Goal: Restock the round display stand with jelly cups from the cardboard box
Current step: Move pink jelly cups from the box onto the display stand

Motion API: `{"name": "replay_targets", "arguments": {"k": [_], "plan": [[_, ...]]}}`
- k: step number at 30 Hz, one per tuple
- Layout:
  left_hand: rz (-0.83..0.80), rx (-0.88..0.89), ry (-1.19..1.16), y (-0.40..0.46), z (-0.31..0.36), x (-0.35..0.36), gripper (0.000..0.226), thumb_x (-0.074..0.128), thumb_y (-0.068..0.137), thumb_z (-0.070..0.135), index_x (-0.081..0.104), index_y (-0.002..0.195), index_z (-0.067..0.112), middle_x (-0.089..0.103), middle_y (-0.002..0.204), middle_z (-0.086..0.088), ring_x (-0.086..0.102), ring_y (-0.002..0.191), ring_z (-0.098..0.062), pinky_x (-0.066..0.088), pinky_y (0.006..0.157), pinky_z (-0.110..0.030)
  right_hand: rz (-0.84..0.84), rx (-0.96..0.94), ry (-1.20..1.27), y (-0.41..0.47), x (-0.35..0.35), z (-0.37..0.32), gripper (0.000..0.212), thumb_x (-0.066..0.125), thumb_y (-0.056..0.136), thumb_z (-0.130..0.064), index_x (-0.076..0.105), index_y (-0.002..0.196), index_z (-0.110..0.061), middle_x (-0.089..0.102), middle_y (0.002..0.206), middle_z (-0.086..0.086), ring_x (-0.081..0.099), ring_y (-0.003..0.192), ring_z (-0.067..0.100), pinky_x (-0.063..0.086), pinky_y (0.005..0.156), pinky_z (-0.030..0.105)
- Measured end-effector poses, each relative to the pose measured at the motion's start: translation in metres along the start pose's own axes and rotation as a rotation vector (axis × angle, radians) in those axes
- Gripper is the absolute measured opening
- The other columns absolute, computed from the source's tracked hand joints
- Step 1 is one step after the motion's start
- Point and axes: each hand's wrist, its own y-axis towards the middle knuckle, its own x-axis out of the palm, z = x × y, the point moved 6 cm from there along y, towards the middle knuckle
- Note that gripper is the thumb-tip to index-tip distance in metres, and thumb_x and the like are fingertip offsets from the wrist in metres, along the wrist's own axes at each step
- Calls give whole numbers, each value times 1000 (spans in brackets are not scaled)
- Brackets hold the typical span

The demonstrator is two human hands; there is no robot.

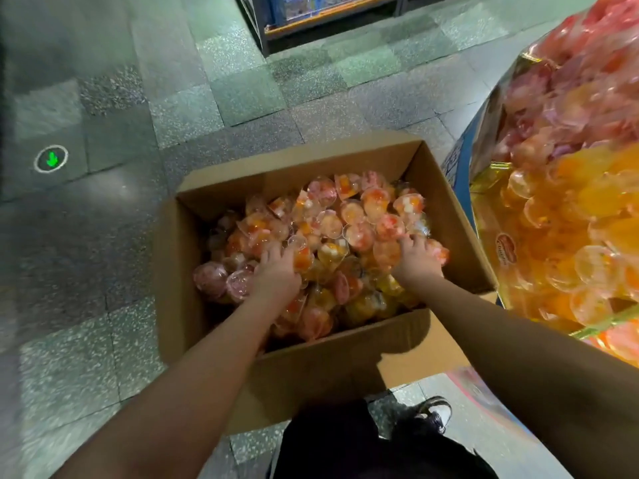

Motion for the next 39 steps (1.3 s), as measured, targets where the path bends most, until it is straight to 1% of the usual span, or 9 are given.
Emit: {"name": "replay_targets", "arguments": {"k": [4, 9, 14, 20, 29, 32, 34, 36, 39], "plan": [[-2, 130, 159, 20, 12, 9, 74, 53, 95, 29, 11, 156, 28, 6, 163, -6, 7, 149, -33, 15, 119, -49, -71, -5, -120, 23, 6, 18, 87, 56, 92, -13, -1, 157, -28, 0, 165, 3, 7, 150, 34, 18, 120, 52], [-119, 176, 235, 40, 21, 29, 71, 53, 96, 23, 15, 156, 29, -4, 164, -7, 7, 148, -36, 18, 118, -54, -97, -56, -237, 44, 9, 28, 81, 54, 92, -8, 11, 157, -29, 10, 164, 2, 25, 145, 36, 37, 112, 52], [-90, 219, 325, 49, 29, 38, 65, 51, 96, 18, 21, 153, 26, -5, 163, -8, 9, 147, -37, 30, 114, -52, -71, -116, -331, 49, 3, 24, 78, 64, 93, -19, 18, 156, -28, 24, 159, 7, 26, 144, 34, 30, 113, 52], [-63, 251, 384, 51, 32, 38, 71, 52, 91, 6, 21, 152, 26, -6, 161, -10, 12, 144, -37, 34, 112, -50, -11, -186, -337, 48, 8, 20, 67, 61, 95, -21, 25, 152, -21, 20, 160, 7, 21, 147, 32, 25, 116, 52], [-23, 119, -78, 34, 30, 7, 51, 60, 93, 29, 42, 140, 25, 8, 158, -5, 20, 140, -30, 32, 109, -42, -6, -314, -505, 39, 25, 9, 56, 54, 97, -23, 33, 148, -22, 33, 156, 4, 20, 147, 30, 14, 118, 52], [-45, 36, -381, 22, 31, -2, 50, 64, 90, 33, 46, 135, 24, 17, 149, 0, 29, 119, -15, 36, 85, -18, -24, -245, -482, 40, 22, -3, 58, 53, 97, -33, 28, 148, -20, 40, 151, 10, 26, 144, 33, 17, 119, 53], [-68, -58, -600, 13, 31, -4, 49, 65, 90, 40, 48, 133, 24, 26, 136, 4, 34, 110, -10, 39, 76, -12, -32, -205, -499, 42, 21, -14, 68, 52, 98, -32, 17, 154, -21, 35, 155, 13, 22, 146, 36, 17, 119, 54], [-93, -142, -747, 5, 29, 0, 51, 65, 88, 47, 50, 132, 27, 37, 129, 8, 46, 110, -13, 49, 87, -25, -43, -166, -516, 45, 21, -21, 72, 52, 99, -25, 11, 158, -20, 25, 159, 15, 15, 148, 38, 18, 118, 53], [-154, -227, -950, -10, 29, 4, 50, 63, 84, 51, 53, 127, 27, 58, 123, 3, 60, 109, -20, 52, 94, -45, -81, -108, -391, 51, 18, -20, 58, 52, 98, -21, 31, 152, -14, 21, 160, 16, 15, 148, 40, 23, 118, 55]]}}
